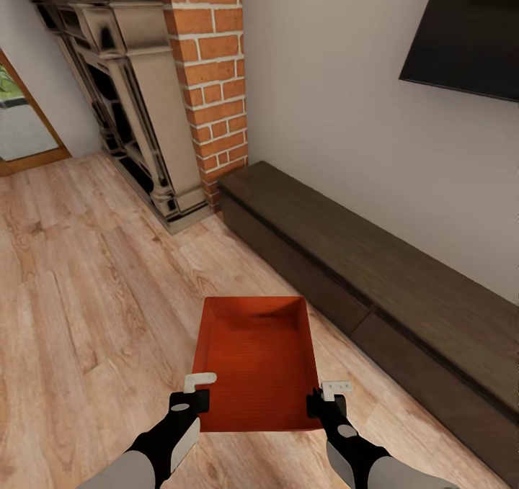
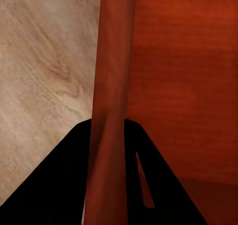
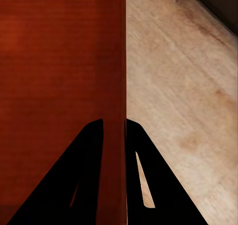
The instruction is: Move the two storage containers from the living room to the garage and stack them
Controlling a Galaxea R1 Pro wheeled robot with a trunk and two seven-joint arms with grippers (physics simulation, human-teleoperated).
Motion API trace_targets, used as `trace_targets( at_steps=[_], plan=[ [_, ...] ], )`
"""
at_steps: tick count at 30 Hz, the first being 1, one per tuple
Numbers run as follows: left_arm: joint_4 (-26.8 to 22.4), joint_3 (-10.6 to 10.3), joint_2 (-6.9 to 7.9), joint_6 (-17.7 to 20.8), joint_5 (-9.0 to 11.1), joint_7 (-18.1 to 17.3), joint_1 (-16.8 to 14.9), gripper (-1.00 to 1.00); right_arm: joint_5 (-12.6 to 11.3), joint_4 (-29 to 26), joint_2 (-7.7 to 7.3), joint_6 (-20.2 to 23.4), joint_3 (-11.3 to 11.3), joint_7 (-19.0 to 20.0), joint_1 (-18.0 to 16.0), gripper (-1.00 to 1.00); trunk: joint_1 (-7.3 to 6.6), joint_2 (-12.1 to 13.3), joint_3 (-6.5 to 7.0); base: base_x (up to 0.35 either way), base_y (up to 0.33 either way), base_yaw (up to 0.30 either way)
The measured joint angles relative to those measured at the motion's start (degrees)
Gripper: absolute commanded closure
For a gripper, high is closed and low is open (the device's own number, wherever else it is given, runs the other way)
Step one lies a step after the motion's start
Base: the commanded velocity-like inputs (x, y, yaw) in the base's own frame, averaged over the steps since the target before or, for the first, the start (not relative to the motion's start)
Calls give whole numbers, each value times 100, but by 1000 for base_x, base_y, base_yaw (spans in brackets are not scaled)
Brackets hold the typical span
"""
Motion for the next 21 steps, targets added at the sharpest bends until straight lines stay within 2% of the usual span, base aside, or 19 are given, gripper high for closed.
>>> trace_targets(
  at_steps=[2, 21],
  plan=[
    [2, 67, 2, -2, -75, -23, -1, 100, -34, 5, 17, -12, 29, -28, 1, 100, -44, 80, 36, 0, 0, 0],
    [7, 46, 0, -1, -53, -19, -1, 100, -57, 8, 8, -11, 48, -15, 1, 100, -461, 842, 377, 0, 0, 0]
  ],
)
